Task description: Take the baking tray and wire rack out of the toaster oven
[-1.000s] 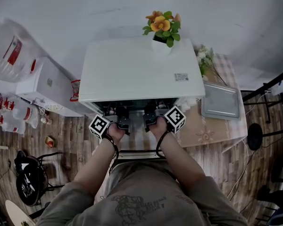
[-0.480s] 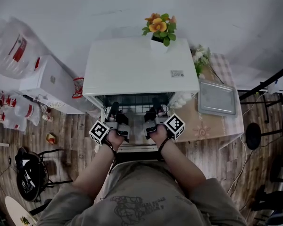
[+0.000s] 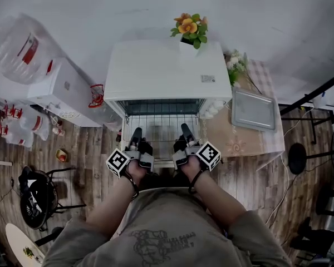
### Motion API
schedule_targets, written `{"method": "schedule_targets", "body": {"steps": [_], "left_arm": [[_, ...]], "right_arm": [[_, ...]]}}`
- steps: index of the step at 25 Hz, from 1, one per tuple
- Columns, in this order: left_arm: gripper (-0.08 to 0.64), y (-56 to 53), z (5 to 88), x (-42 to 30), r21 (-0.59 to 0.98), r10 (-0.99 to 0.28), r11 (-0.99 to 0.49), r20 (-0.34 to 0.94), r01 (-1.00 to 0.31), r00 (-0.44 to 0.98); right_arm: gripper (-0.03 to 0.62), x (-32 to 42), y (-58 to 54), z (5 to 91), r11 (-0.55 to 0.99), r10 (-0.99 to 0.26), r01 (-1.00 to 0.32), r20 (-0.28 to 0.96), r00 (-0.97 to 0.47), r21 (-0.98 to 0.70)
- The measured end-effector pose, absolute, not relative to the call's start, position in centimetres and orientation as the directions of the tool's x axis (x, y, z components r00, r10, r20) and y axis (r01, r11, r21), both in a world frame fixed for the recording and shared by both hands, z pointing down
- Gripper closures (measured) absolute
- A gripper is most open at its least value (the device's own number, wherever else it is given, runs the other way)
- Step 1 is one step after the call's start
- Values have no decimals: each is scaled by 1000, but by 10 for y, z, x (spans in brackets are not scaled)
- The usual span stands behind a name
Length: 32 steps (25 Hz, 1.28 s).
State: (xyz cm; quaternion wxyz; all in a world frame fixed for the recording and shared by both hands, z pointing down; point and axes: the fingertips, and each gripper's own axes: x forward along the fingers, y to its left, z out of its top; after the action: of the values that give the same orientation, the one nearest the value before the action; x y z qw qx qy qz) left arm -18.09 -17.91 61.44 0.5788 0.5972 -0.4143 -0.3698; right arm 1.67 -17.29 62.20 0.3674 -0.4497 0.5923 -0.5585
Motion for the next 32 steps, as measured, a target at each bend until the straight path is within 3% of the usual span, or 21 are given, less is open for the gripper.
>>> {"method": "schedule_targets", "body": {"steps": [14, 32], "left_arm": [[558, -109, 585, -184, 994, -897, 73, 102, -83, 430], [558, -58, 550, -169, 996, -828, 86, 92, -38, 552]], "right_arm": [[563, 11, -102, 597, -97, -913, -139, 144, -381, -986], [563, 20, -46, 554, -64, -928, -63, 83, -364, -996]]}}
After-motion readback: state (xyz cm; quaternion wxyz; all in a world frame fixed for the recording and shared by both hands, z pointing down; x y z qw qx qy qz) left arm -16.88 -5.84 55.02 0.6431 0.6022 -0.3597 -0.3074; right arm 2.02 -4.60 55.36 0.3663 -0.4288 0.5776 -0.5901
